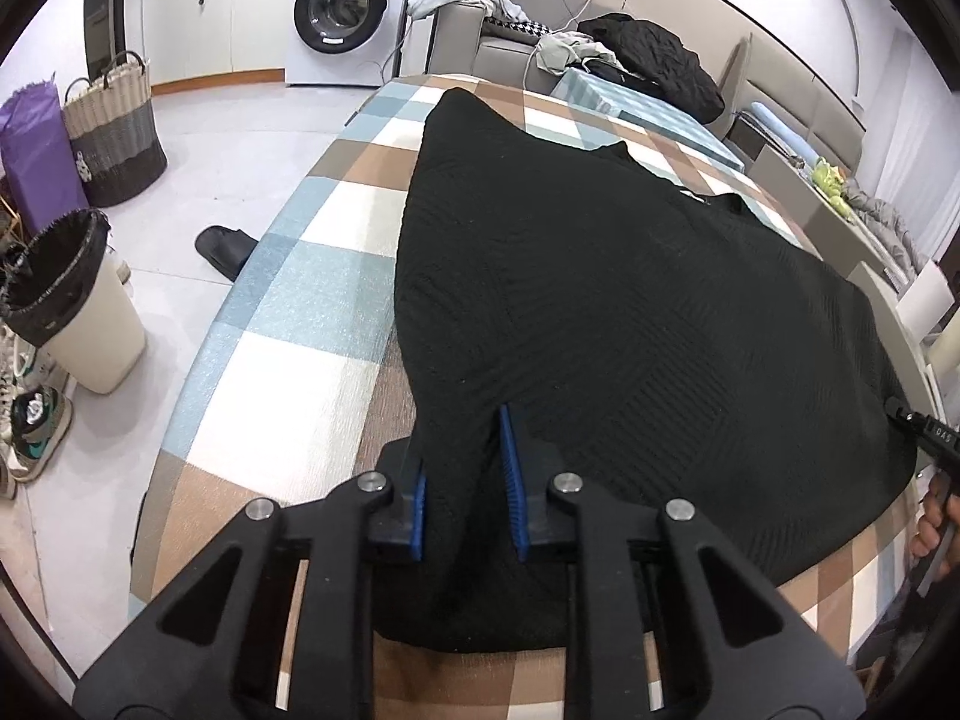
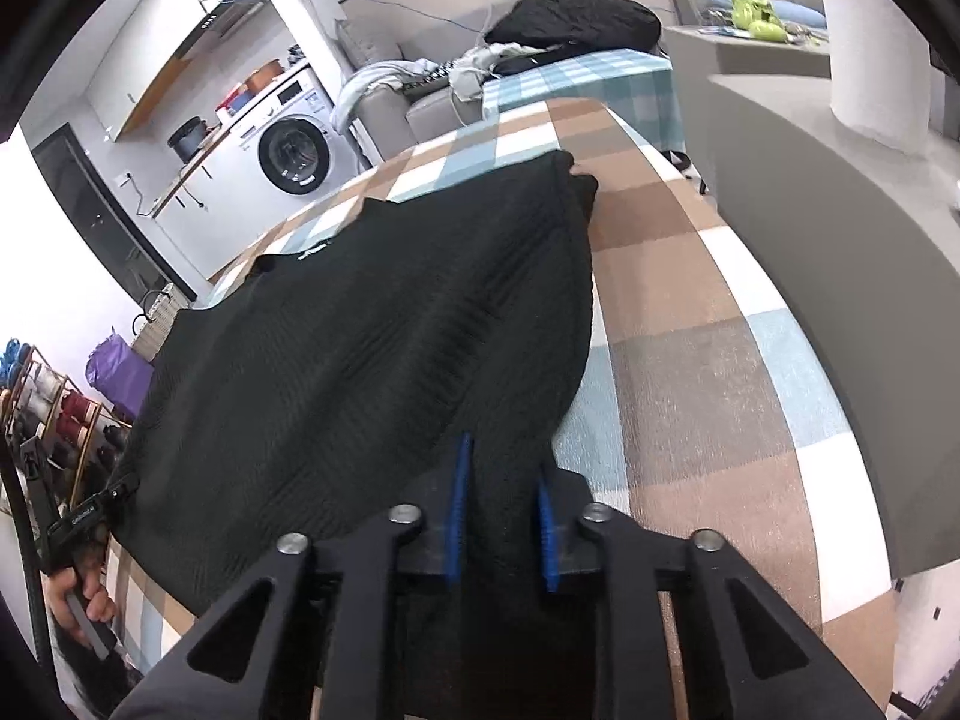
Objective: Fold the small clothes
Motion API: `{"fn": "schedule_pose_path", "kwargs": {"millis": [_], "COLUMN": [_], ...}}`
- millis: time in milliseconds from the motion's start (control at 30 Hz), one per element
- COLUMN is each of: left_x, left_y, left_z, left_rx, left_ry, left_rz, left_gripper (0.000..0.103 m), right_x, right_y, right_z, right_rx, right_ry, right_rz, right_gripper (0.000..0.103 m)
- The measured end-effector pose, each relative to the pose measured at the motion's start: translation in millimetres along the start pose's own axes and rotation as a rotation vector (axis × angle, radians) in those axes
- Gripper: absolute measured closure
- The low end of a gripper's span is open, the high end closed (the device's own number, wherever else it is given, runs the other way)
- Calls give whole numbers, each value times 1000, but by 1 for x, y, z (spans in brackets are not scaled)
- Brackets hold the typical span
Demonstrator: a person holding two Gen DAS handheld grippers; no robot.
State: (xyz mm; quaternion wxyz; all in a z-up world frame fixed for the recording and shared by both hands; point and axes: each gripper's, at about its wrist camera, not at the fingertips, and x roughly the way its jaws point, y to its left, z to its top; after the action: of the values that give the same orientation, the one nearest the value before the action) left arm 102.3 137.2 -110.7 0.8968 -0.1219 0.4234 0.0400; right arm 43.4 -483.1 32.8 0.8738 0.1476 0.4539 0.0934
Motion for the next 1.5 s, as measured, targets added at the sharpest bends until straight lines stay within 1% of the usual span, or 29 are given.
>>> {"fn": "schedule_pose_path", "kwargs": {"millis": [133, 267, 400, 500, 600, 633, 667, 700, 800, 867, 933, 1067, 1267, 1300, 1367, 1400, 1433, 1467, 1500], "left_x": [-8, -18, -24, -26, -29, -31, -32, -34, -42, -50, -56, -62, -62, -62, -62, -61, -61, -61, -61], "left_y": [-4, -7, -9, -10, -10, -11, -12, -13, -14, -14, -14, -17, -29, -31, -35, -36, -38, -39, -39], "left_z": [-9, -21, -30, -31, -30, -31, -30, -30, -31, -31, -32, -34, -38, -39, -41, -41, -42, -42, -43], "left_rx": [11, 22, 41, 48, 51, 52, 57, 65, 70, 62, 57, 39, 55, 58, 70, 75, 79, 82, 84], "left_ry": [-3, -7, -15, -21, -31, -37, -38, -39, -52, -74, -93, -99, -97, -97, -97, -98, -101, -100, -101], "left_rz": [3, 2, 12, 23, 38, 41, 47, 57, 54, 33, 19, -15, -26, -29, -27, -25, -23, -20, -19], "left_gripper": [86, 86, 86, 86, 85, 84, 83, 81, 66, 48, 42, 36, 35, 35, 35, 35, 35, 35, 35], "right_x": [-1, -6, -10, -9, -10, -11, -13, -15, -19, -21, -21, -20, -16, -17, -15, -15, -17, -19, -20], "right_y": [-2, -9, -10, -5, -3, -3, -3, -3, 1, 1, 1, 0, -6, -6, -4, -4, -5, -7, -9], "right_z": [0, -1, -1, 1, 3, 4, 4, 3, 0, -2, -3, -6, -10, -11, -12, -13, -14, -16, -17], "right_rx": [-21, -6, -20, -49, -67, -64, -60, -55, -57, -41, -32, -22, 10, 11, -4, -4, 1, 13, 26], "right_ry": [7, 5, 2, -3, -15, -18, -24, -37, -54, -73, -81, -92, -83, -85, -77, -66, -69, -82, -82], "right_rz": [-15, -17, -28, -56, -73, -70, -60, -50, -45, -34, -22, -17, -17, -19, -47, -81, -86, -79, -97], "right_gripper": [89, 89, 89, 88, 80, 73, 64, 60, 58, 54, 52, 52, 52, 54, 76, 82, 87, 88, 88]}}
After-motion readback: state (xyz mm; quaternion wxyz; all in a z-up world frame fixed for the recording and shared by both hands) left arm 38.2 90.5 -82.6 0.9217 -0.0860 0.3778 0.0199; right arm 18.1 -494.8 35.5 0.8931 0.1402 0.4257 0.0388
